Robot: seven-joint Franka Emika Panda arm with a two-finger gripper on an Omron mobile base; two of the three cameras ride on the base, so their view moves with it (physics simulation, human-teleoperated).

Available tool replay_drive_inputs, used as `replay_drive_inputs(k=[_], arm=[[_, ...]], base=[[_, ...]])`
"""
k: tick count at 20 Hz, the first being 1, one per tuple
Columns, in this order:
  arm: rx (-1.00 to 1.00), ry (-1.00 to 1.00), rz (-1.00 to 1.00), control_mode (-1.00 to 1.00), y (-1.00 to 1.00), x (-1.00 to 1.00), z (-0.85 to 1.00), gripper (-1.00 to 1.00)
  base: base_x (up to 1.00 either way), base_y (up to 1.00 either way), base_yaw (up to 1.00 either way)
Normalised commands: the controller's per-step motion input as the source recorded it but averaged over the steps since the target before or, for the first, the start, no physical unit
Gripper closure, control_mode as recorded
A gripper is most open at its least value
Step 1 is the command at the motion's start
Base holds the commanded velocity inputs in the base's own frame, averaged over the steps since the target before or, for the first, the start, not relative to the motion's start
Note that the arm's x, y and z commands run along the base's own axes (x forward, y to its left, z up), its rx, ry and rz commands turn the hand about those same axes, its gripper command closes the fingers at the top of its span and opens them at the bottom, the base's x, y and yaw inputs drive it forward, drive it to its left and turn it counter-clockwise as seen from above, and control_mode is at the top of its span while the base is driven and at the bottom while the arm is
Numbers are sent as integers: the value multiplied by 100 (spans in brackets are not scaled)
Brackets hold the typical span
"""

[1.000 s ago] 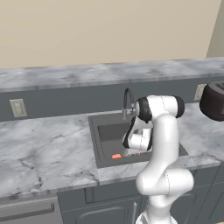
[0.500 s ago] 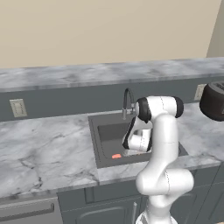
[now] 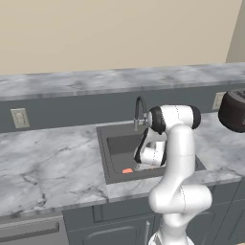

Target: Pick up the bar soap and dish brush from the sink, and place them back in the cabinet, and close the cabinet doors.

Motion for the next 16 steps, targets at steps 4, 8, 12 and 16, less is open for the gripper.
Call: replay_drive_inputs(k=[4,8,12,16], arm=[[0,0,0,-100,0,0,0,100],[0,0,0,-100,0,0,0,100],[0,0,0,-100,0,0,0,100],[0,0,0,-100,0,0,0,100]], base=[[0,0,0],[0,0,0],[0,0,0],[0,0,0]])
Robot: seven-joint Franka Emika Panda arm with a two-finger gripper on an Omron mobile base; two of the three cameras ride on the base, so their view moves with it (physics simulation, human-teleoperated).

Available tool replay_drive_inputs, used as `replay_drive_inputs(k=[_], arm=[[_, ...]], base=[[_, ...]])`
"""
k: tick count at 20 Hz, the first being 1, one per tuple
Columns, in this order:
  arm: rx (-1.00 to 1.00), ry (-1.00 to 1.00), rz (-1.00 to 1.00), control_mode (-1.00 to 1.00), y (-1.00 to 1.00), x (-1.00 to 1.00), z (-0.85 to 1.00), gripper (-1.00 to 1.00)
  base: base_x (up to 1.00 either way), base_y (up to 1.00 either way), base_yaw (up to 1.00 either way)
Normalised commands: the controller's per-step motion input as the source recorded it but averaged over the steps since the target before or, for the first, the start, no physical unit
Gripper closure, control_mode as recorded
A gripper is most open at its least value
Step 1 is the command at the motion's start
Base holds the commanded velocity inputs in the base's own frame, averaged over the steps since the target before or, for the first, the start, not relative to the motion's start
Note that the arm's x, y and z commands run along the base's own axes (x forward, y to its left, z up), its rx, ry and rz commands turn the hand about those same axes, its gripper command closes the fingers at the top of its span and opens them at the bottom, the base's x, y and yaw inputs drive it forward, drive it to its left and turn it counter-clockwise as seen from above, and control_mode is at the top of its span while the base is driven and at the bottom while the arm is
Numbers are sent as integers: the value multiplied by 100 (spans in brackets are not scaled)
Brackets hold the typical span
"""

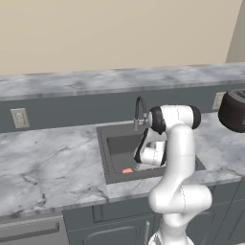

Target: Pick up the bar soap and dish brush from the sink, and place them back in the cabinet, and close the cabinet doors.

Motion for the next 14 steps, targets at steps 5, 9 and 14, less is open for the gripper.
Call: replay_drive_inputs(k=[5,9,14], arm=[[0,0,0,-100,0,0,0,100],[0,0,0,-100,0,0,2,100],[0,0,0,-100,-6,0,6,100]], base=[[0,0,0],[0,0,0],[0,0,0]])
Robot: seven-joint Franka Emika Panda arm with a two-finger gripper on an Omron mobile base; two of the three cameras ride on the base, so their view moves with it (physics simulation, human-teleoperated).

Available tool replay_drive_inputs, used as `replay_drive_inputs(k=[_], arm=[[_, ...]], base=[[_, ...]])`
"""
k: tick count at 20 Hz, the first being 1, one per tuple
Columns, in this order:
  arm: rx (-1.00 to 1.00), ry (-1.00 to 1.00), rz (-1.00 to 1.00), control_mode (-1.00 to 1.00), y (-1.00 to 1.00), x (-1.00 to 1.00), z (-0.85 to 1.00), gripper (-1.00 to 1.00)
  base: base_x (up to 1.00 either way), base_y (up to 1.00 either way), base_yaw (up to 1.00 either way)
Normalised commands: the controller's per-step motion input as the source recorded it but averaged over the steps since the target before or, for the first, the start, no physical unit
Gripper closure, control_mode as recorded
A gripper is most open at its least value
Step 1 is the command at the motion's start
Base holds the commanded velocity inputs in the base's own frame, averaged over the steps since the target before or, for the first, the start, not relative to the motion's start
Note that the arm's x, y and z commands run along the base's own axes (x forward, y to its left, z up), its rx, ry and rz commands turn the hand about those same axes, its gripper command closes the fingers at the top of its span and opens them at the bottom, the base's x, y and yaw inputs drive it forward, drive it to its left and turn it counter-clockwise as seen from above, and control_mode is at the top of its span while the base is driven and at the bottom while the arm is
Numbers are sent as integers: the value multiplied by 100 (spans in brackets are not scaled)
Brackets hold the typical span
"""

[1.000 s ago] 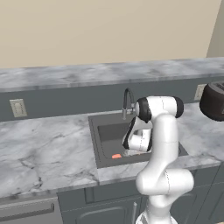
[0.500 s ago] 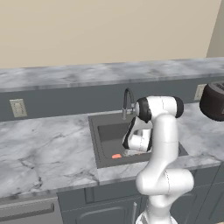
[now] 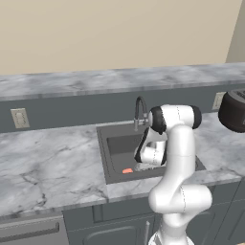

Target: Pick up the bar soap and dish brush from the sink, and place them back in the cabinet, and close the cabinet doors.

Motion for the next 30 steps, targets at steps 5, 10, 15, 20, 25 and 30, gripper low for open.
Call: replay_drive_inputs(k=[5,10,15,20,25,30], arm=[[0,0,0,-100,0,0,1,100],[0,0,0,-100,-3,0,5,100],[0,0,0,-100,-3,0,2,100],[0,0,0,-100,-1,0,7,100],[0,0,0,-100,0,0,14,100],[0,0,0,-100,0,0,15,100]], base=[[0,0,0],[0,0,0],[0,0,0],[0,0,0],[0,0,0],[0,0,0]])
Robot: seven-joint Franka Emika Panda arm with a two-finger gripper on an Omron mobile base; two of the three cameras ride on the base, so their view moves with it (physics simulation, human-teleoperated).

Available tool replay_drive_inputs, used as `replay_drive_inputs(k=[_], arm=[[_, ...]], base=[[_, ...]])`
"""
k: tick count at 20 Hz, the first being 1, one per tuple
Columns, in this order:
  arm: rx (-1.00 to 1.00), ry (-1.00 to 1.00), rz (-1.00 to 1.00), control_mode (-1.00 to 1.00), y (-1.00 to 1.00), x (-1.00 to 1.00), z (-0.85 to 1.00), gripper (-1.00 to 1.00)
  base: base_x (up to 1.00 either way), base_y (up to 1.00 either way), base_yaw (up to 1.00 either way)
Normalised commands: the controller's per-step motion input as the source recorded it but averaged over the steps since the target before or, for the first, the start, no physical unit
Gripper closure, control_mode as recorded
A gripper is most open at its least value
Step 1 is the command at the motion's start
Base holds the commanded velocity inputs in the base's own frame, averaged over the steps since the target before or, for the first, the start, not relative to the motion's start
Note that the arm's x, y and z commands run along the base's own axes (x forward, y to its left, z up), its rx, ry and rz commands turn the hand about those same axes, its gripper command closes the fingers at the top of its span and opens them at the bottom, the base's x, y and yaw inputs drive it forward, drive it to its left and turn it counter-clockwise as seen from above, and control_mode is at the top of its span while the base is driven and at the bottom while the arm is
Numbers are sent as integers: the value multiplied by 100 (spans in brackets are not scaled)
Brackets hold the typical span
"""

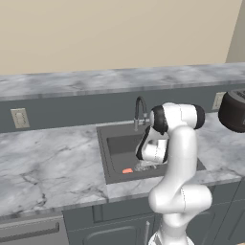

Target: Pick up the bar soap and dish brush from the sink, and place them back in the cabinet, and close the cabinet doors.

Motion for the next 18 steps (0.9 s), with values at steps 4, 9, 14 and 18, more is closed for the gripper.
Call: replay_drive_inputs(k=[4,9,14,18], arm=[[0,0,0,-100,0,0,15,100],[0,0,0,-100,-1,0,13,100],[0,0,0,-100,-5,0,11,100],[0,0,0,-100,-1,0,18,100]], base=[[0,0,0],[0,0,0],[0,0,0],[0,0,0]])
